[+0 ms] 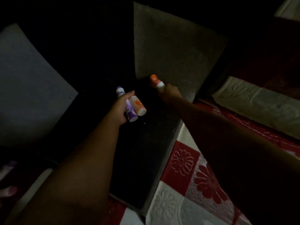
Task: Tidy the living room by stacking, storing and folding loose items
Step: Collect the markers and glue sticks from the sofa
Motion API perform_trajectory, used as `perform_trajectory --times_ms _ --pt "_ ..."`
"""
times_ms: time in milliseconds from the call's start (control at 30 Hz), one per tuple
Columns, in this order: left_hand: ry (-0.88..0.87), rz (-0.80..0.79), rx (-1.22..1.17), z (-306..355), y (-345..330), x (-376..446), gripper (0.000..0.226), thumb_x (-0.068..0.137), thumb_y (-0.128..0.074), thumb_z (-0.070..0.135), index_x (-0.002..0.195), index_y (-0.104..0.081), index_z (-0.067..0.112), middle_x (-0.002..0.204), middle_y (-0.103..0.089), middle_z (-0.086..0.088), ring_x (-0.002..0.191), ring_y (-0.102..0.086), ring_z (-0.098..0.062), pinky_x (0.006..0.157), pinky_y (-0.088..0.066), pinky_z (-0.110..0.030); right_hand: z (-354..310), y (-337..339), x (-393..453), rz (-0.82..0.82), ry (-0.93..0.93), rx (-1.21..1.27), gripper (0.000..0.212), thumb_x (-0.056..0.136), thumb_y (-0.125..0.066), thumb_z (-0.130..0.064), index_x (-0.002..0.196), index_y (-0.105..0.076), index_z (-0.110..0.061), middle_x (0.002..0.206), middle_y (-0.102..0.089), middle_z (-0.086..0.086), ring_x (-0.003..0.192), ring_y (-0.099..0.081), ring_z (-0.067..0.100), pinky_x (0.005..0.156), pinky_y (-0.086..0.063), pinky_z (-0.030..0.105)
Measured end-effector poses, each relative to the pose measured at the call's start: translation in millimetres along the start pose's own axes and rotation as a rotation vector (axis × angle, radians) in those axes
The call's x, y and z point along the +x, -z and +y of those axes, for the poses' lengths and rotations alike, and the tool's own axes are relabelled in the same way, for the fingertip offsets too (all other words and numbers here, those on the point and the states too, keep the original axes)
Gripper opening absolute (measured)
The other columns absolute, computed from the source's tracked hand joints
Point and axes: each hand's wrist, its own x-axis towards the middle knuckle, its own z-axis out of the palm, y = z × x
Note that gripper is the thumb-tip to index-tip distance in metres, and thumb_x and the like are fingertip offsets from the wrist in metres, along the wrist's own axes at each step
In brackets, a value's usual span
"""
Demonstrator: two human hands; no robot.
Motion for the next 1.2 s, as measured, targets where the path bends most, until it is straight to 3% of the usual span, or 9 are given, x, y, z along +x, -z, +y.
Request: perform_trajectory --times_ms 67,167,367,433,567,733,900,1100,1200 --pt "-0.023 -0.003 0.035 18.8 -10.7 -22.5 0.055 0.073 -0.077 0.038 0.120 -0.060 0.016 0.110 -0.068 -0.008 0.097 -0.068 -0.024 0.082 -0.055 -0.039 -13.8 27.0 -20.5 -0.053 -0.084 0.127 0.050 0.090 -0.062 -0.026 0.133 -0.043 -0.009 0.115 -0.053 0.006 0.098 -0.056 0.020 0.082 -0.048 0.031" --pt "-0.085 -0.076 0.088 62.9 -37.9 -69.7 0.067 0.067 -0.080 0.037 0.125 -0.056 0.014 0.108 -0.070 -0.007 0.091 -0.070 -0.023 0.077 -0.056 -0.039 -45.5 86.5 -61.9 -0.137 -0.168 0.356 0.063 0.085 -0.069 -0.017 0.137 -0.036 -0.007 0.115 -0.056 0.013 0.099 -0.062 0.025 0.089 -0.053 0.038" --pt "-0.200 -0.136 0.144 120.1 -90.0 -163.2 0.103 0.039 -0.091 0.055 0.130 -0.051 0.027 0.115 -0.068 -0.008 0.095 -0.069 -0.031 0.082 -0.053 -0.056 -89.5 189.7 -165.5 -0.235 -0.150 0.593 0.032 0.085 -0.064 -0.005 0.113 -0.048 0.000 0.103 -0.064 0.015 0.087 -0.067 0.026 0.062 -0.058 0.035" --pt "-0.236 -0.163 0.169 127.4 -106.4 -204.2 0.098 0.047 -0.088 0.051 0.132 -0.047 0.026 0.114 -0.068 -0.008 0.096 -0.068 -0.031 0.084 -0.052 -0.055 -95.0 216.2 -197.1 -0.253 -0.124 0.632 0.029 0.087 -0.065 -0.013 0.112 -0.053 -0.002 0.097 -0.066 0.012 0.078 -0.067 0.023 0.057 -0.057 0.034" --pt "-0.301 -0.178 0.194 138.0 -131.4 -296.0 0.071 0.070 -0.081 0.037 0.130 -0.047 0.019 0.111 -0.068 -0.010 0.094 -0.068 -0.029 0.081 -0.055 -0.049 -94.1 266.0 -258.6 -0.353 -0.087 0.693 0.018 0.089 -0.065 -0.017 0.102 -0.060 -0.006 0.092 -0.067 0.011 0.084 -0.067 0.027 0.079 -0.056 0.048" --pt "-0.358 -0.170 0.224 145.7 -152.7 -364.0 0.044 0.083 -0.071 0.026 0.119 -0.051 0.009 0.102 -0.067 -0.011 0.084 -0.067 -0.024 0.070 -0.055 -0.034 -80.7 286.3 -316.2 -0.300 -0.012 0.682 0.050 0.080 -0.076 -0.018 0.122 -0.053 -0.003 0.112 -0.067 0.018 0.092 -0.069 0.030 0.074 -0.058 0.049" --pt "-0.294 -0.286 0.286 126.8 -182.4 -402.1 0.030 0.088 -0.065 0.033 0.107 -0.061 0.010 0.108 -0.068 -0.016 0.095 -0.067 -0.030 0.093 -0.052 -0.047 -47.1 297.5 -346.3 -0.188 0.021 0.872 0.037 0.084 -0.070 -0.008 0.116 -0.053 -0.005 0.101 -0.066 0.016 0.084 -0.067 0.027 0.069 -0.059 0.044" --pt "-0.312 -0.419 0.334 83.5 -248.9 -434.6 0.018 0.094 -0.056 0.036 0.092 -0.049 0.019 0.092 -0.062 -0.014 0.080 -0.064 -0.026 0.078 -0.054 -0.039 18.0 340.2 -378.5 0.076 0.050 1.063 0.019 0.087 -0.066 -0.007 0.105 -0.060 -0.005 0.093 -0.065 0.013 0.078 -0.066 0.021 0.066 -0.060 0.036" --pt "-0.288 -0.548 0.358 51.9 -299.4 -452.8 0.026 0.088 -0.065 0.036 0.095 -0.054 0.012 0.097 -0.065 -0.021 0.087 -0.066 -0.033 0.083 -0.055 -0.050 70.6 370.7 -410.1 0.215 0.068 1.125 0.022 0.087 -0.065 -0.006 0.108 -0.060 -0.003 0.096 -0.066 0.014 0.082 -0.066 0.022 0.072 -0.059 0.039"
